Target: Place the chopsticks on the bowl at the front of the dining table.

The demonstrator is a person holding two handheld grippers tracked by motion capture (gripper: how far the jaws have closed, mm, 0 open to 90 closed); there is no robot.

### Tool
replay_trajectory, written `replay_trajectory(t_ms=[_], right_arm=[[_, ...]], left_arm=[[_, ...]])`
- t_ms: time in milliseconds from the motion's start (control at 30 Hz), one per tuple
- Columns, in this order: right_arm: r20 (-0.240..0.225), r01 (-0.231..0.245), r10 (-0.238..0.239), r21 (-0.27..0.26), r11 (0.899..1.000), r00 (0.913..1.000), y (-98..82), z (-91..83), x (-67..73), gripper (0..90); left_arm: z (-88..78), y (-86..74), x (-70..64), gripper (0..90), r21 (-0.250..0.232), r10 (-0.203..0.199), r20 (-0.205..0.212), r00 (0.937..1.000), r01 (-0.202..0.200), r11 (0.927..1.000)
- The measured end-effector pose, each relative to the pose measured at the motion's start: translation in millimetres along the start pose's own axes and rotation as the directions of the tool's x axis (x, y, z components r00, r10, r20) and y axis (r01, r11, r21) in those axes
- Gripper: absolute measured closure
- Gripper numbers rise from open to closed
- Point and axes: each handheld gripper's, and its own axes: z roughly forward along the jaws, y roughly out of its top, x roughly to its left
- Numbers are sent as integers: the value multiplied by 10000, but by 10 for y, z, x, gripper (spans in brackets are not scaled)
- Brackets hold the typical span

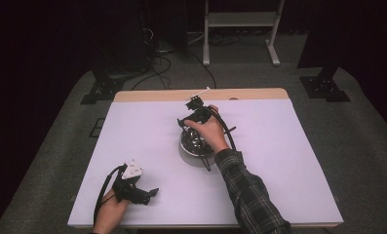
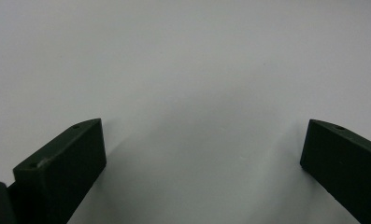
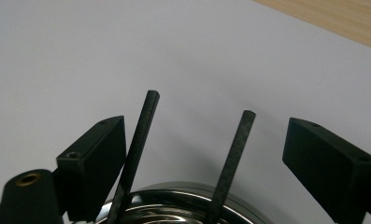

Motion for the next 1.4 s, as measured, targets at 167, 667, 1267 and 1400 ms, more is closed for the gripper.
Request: replay_trajectory(t_ms=[167, 667, 1267, 1400], right_arm=[[277, -158, 158, 3, 9999, 9995, -3, -20, -60, 126], [694, -495, 495, -10, 9988, 9964, -10, -113, -242, 133], [318, -278, 307, -902, 9955, 9990, -29, -438, -246, 262], [23, 71, -69, -1252, 9921, 10000, -78, -602, -168, 370]], left_arm=[[0, 0, 0, 0, -1, -3, 2, 10000, 3, 10000], [1, 0, -1, 0, -5, -9, 2, 10000, 9, 10000], [0, 1, 0, 0, -3, 13, -10, 10000, -13, 10000], [-1, 1, -1, 0, 8, -5, 4, 10000, 5, 10000]])
